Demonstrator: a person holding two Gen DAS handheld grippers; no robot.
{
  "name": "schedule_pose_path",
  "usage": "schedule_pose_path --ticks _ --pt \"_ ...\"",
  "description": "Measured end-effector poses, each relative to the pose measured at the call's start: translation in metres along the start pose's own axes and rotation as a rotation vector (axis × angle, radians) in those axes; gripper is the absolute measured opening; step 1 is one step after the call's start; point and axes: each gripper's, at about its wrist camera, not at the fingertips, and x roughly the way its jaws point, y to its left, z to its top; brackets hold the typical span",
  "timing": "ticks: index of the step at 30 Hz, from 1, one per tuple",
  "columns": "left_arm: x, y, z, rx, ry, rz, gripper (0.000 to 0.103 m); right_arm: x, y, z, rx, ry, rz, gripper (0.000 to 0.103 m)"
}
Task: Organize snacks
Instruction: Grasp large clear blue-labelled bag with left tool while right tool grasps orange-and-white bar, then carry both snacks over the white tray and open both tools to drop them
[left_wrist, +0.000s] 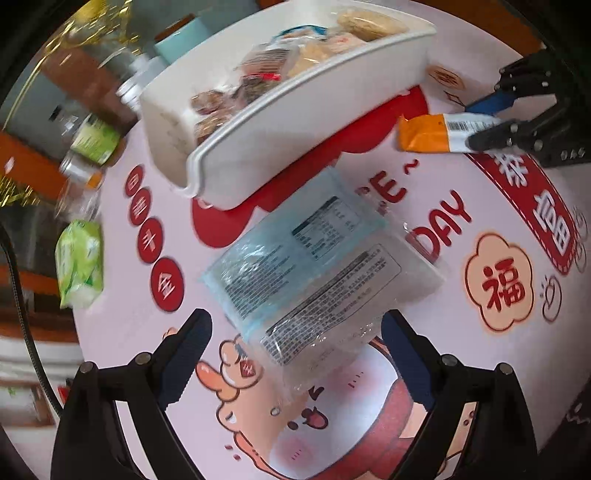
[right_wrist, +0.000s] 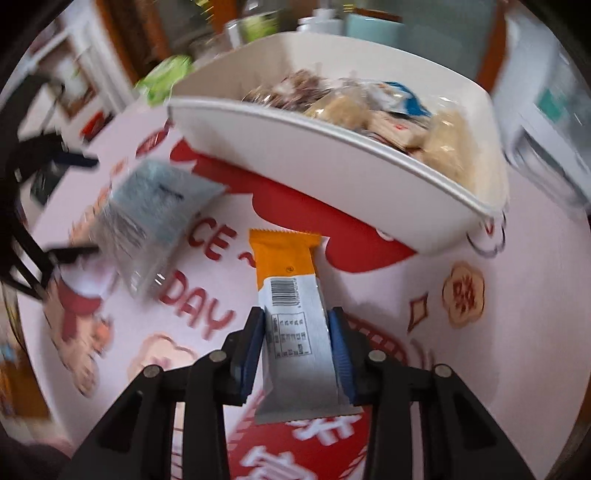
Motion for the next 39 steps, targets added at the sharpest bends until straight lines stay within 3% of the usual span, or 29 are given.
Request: schedule_pose_path --ticks 4,11,12,20,22,24,25,27,29,39 --pt "0.011 -0.004 0.005 0.132 0.006 -0.043 0.092 0.001 0.007 -0.005 0.148 0.002 -0.034 0.035" --pt "0.041 -0.014 0.008 0.416 0.024 -0.075 0.093 0.022 0.025 -0.004 0.247 0.055 -0.117 0.034" --pt "0.047 -0.014 0.007 0.444 0.036 -0.085 0.099 0.025 0.030 -0.004 0.244 0.063 -0.136 0.034" --pt "0.059 -0.007 0.008 0.496 0.027 -0.161 0.102 0.044 0.059 0.003 0.246 0.121 -0.267 0.035" --pt "0.054 -0.002 0.006 0.472 -0.006 -0.158 0.089 0.046 0.063 0.006 0.247 0.125 -0.294 0.035" --pt "0.047 0.002 0.005 0.441 -0.018 -0.161 0.066 0.048 0.066 0.008 0.254 0.129 -0.300 0.033" --pt "0.043 0.004 0.004 0.422 -0.019 -0.173 0.061 0.052 0.070 0.011 0.266 0.132 -0.291 0.033" --pt "0.034 0.007 0.004 0.392 -0.016 -0.198 0.031 0.052 0.077 0.014 0.281 0.131 -0.284 0.032" --pt "0.024 0.011 0.005 0.341 -0.014 -0.228 0.015 0.046 0.081 0.015 0.290 0.112 -0.278 0.032" --pt "-0.007 0.053 0.000 0.142 -0.045 -0.374 0.007 -0.027 0.097 0.016 0.310 -0.030 -0.253 0.032"
